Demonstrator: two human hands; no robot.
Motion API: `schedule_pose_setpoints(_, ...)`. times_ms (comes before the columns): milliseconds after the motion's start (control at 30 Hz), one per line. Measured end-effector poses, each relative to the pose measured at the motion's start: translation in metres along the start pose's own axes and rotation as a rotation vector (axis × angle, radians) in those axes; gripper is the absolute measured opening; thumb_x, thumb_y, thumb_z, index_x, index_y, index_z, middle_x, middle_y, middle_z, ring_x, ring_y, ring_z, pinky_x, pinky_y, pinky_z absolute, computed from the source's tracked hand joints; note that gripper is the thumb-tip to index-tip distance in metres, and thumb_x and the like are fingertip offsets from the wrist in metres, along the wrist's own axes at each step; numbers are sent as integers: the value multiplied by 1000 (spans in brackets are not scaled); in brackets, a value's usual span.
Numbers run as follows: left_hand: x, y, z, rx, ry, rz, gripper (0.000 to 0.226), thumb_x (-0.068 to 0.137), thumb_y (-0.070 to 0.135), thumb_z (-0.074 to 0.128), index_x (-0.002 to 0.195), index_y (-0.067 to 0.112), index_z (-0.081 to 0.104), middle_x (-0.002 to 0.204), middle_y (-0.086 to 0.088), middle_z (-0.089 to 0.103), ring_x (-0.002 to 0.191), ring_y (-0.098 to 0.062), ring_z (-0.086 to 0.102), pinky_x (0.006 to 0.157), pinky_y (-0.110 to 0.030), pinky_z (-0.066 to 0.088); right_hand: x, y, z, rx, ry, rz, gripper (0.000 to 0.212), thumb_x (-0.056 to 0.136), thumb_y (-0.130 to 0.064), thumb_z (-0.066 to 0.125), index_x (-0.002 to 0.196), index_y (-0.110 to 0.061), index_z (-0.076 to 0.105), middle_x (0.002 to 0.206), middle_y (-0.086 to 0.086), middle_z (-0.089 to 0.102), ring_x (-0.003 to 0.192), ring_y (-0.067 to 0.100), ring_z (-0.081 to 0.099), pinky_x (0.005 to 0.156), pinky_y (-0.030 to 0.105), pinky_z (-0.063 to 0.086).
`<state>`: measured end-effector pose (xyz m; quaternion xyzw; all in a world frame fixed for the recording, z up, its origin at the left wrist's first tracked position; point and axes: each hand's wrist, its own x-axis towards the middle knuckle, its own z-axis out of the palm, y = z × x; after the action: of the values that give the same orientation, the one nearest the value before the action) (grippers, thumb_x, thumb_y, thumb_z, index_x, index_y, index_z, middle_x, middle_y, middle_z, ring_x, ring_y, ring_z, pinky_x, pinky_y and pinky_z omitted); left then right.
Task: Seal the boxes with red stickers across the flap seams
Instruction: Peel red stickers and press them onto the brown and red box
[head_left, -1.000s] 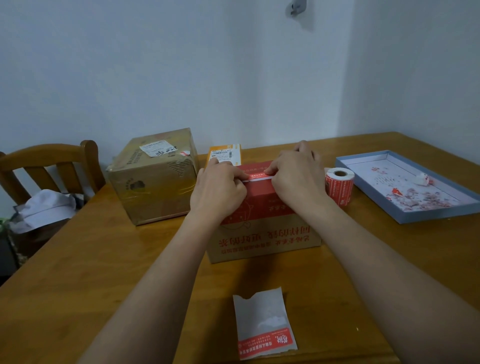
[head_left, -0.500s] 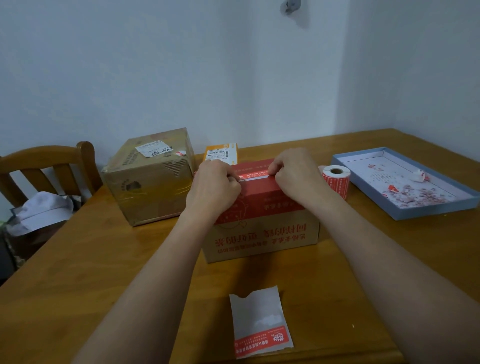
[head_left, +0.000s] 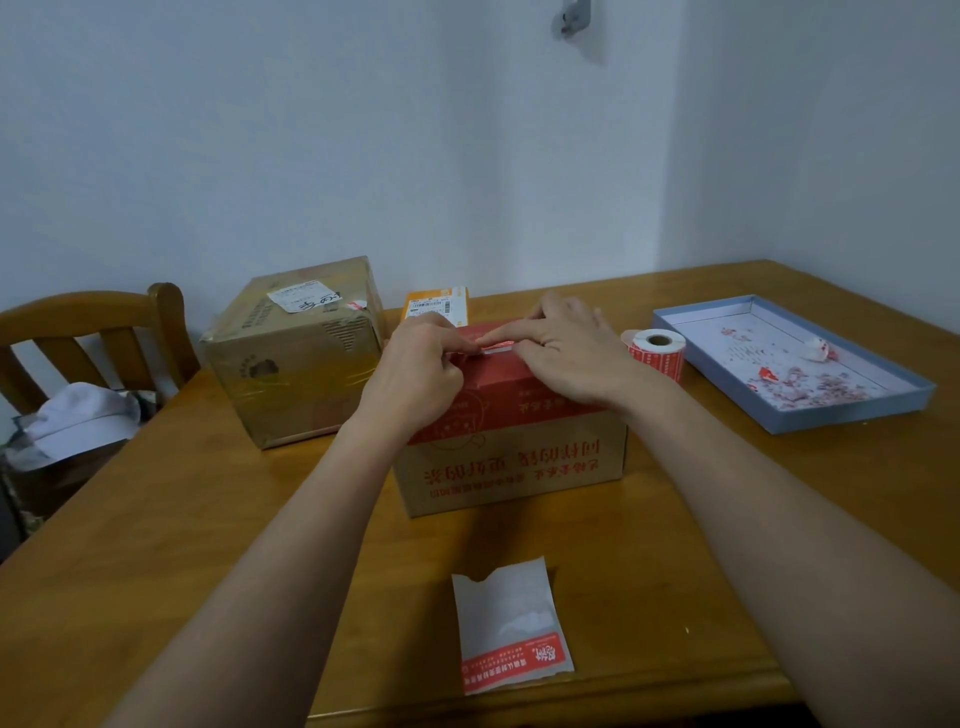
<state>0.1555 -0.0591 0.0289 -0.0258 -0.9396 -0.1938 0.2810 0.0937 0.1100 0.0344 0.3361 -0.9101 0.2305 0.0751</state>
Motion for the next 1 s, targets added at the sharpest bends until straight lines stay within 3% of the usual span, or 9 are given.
schedule_pose_setpoints(200,-1,2,0,22,-8,-5,47,76,-12,44,105,8,75,103,-6,67,106,-23,53,91,-38,45,1,1,2,65,35,-11,39,96,-34,33,106,-55,65,118,-13,41,121,12,30,113,56,13)
schedule_pose_setpoints(400,-1,5,2,54,-61,-29,42,82,-9,43,109,6,72,101,-4,60,108,-22,48,86,-30,38,4,-3,4,98,61,38,40,92,-43,33,94,-46,73,112,-11,46,118,16,35,112,57,16)
schedule_pose_setpoints(633,0,8,2,45,-53,-100,38,85,-5,44,107,7,72,110,-6,59,116,-21,44,86,-29,34,6,-1,5,137,148,89,44,86,-44,38,84,-27,78,112,-5,55,114,21,41,105,51,32)
schedule_pose_setpoints(833,-1,11,3,57,-49,-127,36,86,-4,45,107,6,72,112,-7,58,119,-22,41,93,-40,40,11,5,5,201,204,152,49,90,-34,39,85,-2,74,94,16,67,96,18,47,73,32,43)
schedule_pose_setpoints(1000,-1,14,2,58,-31,-142,35,85,-5,45,103,4,74,112,-9,61,118,-24,44,89,-35,38,9,7,1,239,220,184,47,89,-31,42,82,5,72,74,19,63,65,16,48,49,28,32)
